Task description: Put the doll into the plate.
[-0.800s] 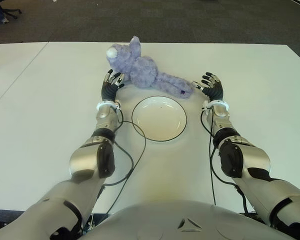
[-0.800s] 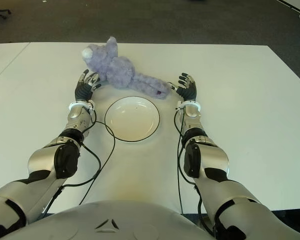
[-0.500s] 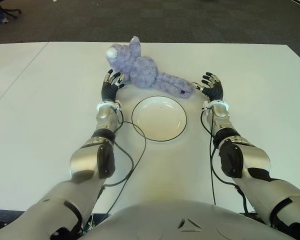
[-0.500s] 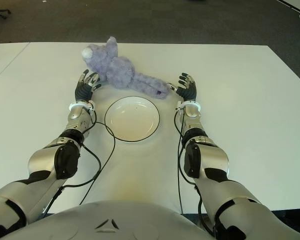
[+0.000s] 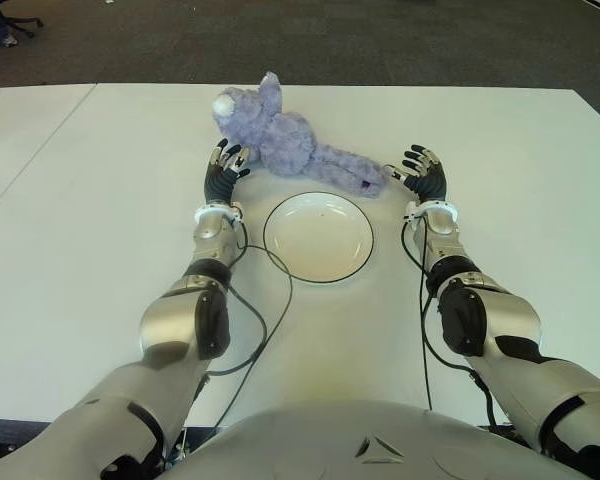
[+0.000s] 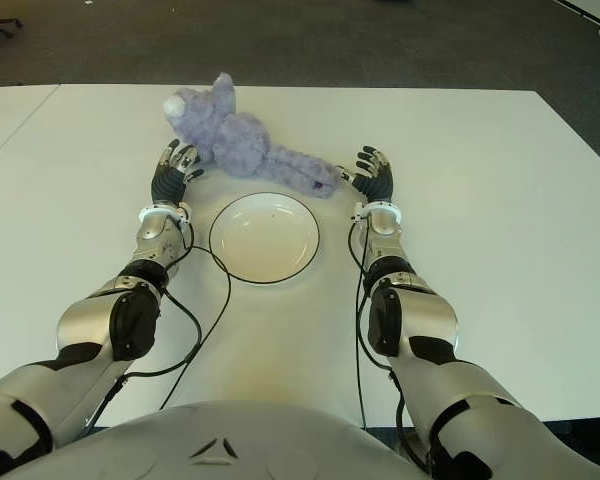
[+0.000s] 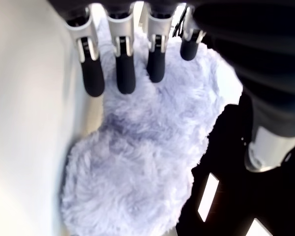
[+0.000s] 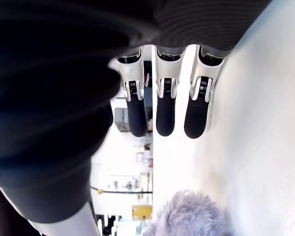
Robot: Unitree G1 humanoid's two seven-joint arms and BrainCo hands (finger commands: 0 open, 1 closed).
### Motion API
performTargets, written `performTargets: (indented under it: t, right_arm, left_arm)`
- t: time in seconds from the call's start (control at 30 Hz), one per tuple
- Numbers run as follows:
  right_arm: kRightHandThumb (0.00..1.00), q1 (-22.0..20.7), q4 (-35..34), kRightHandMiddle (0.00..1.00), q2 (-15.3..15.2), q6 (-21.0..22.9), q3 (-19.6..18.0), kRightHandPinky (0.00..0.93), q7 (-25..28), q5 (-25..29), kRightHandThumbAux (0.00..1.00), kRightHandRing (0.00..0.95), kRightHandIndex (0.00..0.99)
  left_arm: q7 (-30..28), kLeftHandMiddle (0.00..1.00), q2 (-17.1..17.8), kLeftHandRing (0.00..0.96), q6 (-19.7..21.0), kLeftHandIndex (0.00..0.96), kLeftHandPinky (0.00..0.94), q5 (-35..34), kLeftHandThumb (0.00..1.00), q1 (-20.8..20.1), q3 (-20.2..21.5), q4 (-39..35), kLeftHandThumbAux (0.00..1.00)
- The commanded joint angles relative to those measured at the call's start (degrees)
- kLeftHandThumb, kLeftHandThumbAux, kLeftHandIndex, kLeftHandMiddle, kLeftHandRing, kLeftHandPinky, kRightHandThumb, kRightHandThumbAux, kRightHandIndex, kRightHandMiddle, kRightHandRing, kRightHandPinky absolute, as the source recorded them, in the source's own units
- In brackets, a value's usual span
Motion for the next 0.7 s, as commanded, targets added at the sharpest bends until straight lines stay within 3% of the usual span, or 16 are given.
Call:
performTargets:
  t: [0.03, 0.3, 0.63, 0.7]
  right_arm:
    - [0.108, 7.7, 5.3, 0.215, 2.9, 6.3, 0.2, 0.168, 0.7, 0.1, 0.903, 0.196, 0.181]
    - [0.120, 7.8, 5.3, 0.218, 2.9, 6.0, 0.3, 0.176, 0.3, -0.1, 0.895, 0.198, 0.192]
    - [0.140, 7.9, 5.4, 0.225, 2.9, 6.2, 0.3, 0.177, 0.2, -0.2, 0.880, 0.203, 0.207]
    - [0.153, 7.9, 5.4, 0.237, 2.9, 6.3, 0.3, 0.180, 0.3, -0.1, 0.872, 0.211, 0.222]
  left_arm:
    - [5.0, 0.112, 1.3, 0.174, 2.1, 0.000, 0.212, -1.3, 0.169, 4.5, 2.2, 4.4, 0.560]
    - [10.9, 0.053, 4.8, 0.099, -0.4, 0.000, 0.107, -0.5, 0.151, 2.9, 2.5, 4.2, 0.477]
    - [14.9, 0.018, 8.3, 0.053, -1.4, 0.000, 0.061, -1.0, 0.163, 0.7, 2.9, 4.1, 0.447]
    - [15.4, 0.003, 8.8, 0.040, -1.8, 0.000, 0.017, -1.1, 0.164, -0.3, 3.1, 3.9, 0.444]
